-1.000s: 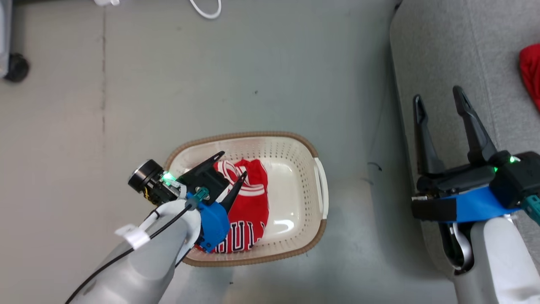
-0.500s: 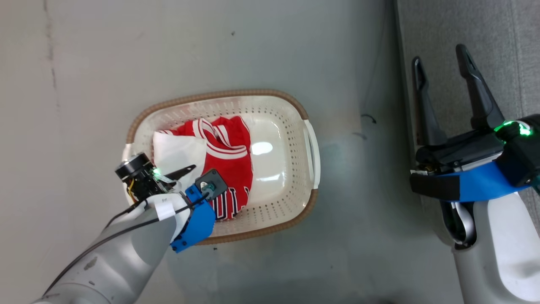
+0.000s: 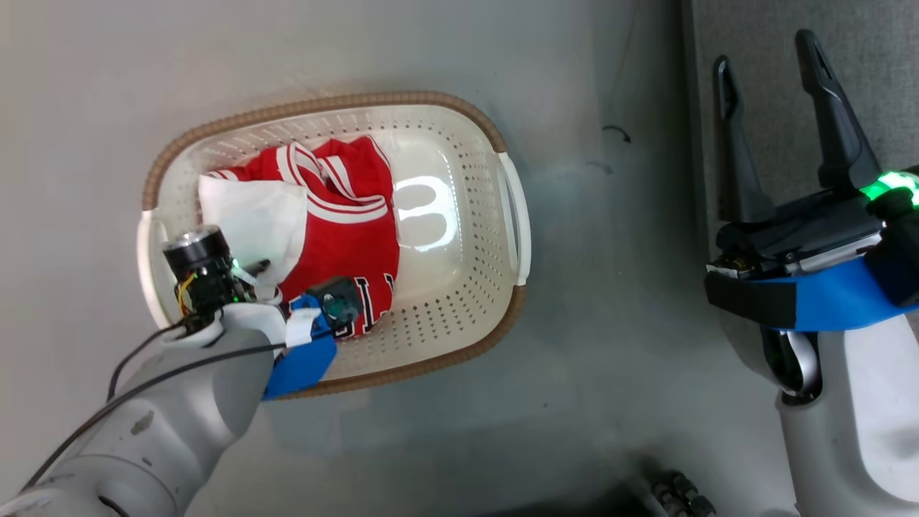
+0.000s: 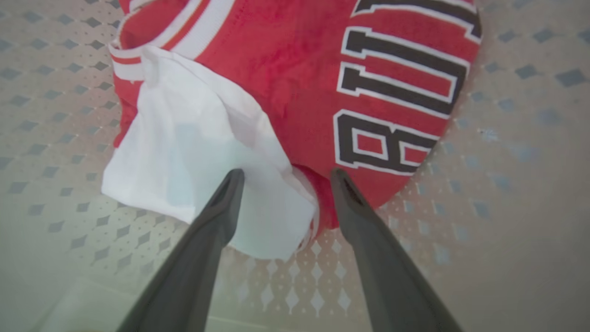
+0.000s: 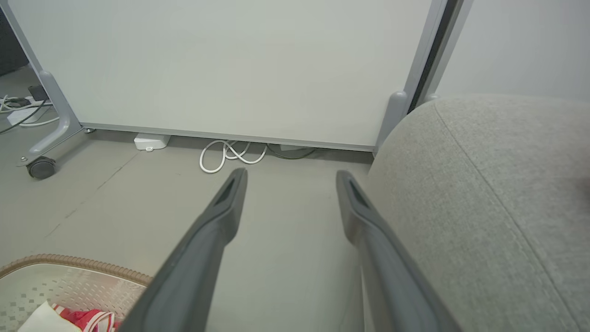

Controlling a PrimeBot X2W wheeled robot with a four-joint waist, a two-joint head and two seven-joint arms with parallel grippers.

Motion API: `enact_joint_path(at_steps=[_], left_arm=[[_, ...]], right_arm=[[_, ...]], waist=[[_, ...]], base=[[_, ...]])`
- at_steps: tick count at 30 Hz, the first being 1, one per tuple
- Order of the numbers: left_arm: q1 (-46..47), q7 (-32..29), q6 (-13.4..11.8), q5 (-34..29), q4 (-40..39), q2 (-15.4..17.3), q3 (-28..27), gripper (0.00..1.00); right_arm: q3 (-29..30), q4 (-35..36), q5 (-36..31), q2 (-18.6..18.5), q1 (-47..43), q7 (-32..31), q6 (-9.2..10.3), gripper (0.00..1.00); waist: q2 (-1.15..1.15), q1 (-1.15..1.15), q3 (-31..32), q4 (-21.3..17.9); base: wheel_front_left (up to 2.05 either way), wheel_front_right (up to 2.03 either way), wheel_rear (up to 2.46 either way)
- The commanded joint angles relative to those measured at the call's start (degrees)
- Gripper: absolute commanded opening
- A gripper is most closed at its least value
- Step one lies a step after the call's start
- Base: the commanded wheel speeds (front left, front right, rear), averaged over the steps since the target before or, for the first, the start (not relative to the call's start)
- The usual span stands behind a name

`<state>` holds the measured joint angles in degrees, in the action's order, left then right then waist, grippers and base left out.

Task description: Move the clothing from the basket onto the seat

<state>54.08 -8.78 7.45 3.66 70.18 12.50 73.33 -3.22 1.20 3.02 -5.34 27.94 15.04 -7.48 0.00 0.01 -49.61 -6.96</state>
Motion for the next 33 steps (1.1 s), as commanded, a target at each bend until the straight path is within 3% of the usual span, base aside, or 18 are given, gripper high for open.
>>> enact_joint_path(at_steps=[1,19,20,22,33], left_arm=[[1.57,-0.43,0.02,-0.25,0.57,0.25,0.15,1.00],[6.84,-7.45,0.02,-2.81,3.32,-2.29,0.15,1.00],[6.71,-7.96,0.02,-3.16,3.38,-2.32,0.16,0.87],[6.60,-7.94,0.02,-3.04,3.48,-2.29,0.17,0.00],[6.05,-1.45,0.01,-2.16,3.58,-1.80,0.16,0.00]], right_arm=[[0.20,0.60,-0.31,-0.30,1.15,0.22,-0.03,1.00],[0.93,3.18,-2.38,0.58,1.27,0.22,-0.03,1.00],[1.01,3.33,-2.46,0.63,1.28,0.22,-0.03,1.00],[1.24,3.43,-2.57,0.68,1.25,0.22,-0.03,1.00],[1.74,3.04,-3.15,0.88,1.20,0.22,-0.03,1.00]], waist=[[0.00,-0.01,-1.62,-0.50],[0.00,-0.01,-7.80,-1.97],[0.00,-0.01,-7.94,-2.01],[0.00,-0.01,-8.21,-1.99],[0.00,-0.01,-5.99,-0.99]], base=[[0.00,0.00,0.00],[0.00,0.00,0.00],[0.00,0.00,0.00],[0.00,0.00,0.00],[0.00,0.00,0.00]])
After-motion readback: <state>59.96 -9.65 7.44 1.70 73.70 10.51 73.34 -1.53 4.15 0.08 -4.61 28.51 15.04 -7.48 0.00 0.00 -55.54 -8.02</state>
